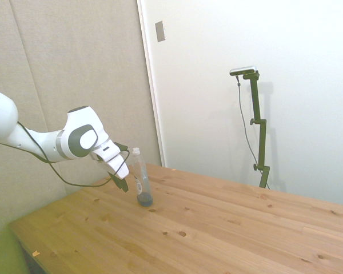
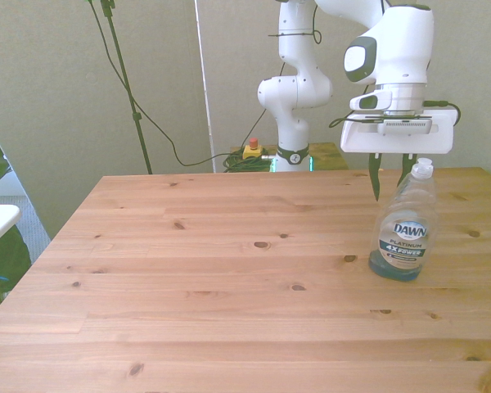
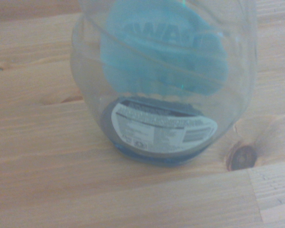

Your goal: Knock down the dish soap

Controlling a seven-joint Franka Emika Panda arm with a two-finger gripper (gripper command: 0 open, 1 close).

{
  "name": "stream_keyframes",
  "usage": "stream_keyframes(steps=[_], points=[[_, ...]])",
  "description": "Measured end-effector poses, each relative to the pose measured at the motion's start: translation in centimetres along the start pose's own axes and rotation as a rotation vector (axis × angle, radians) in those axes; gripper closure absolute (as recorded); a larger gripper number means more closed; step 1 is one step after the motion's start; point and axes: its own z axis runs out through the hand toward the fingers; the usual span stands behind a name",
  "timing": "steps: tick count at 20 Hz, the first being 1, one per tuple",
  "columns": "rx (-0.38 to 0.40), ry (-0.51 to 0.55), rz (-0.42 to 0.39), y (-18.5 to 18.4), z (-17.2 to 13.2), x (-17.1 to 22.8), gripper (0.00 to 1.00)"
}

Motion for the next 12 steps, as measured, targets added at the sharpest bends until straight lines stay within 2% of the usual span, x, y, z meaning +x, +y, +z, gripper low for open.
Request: stream_keyframes(steps=[12], points=[[0.018,0.054,0.042,-4.8,0.0,2.0,1.00]])
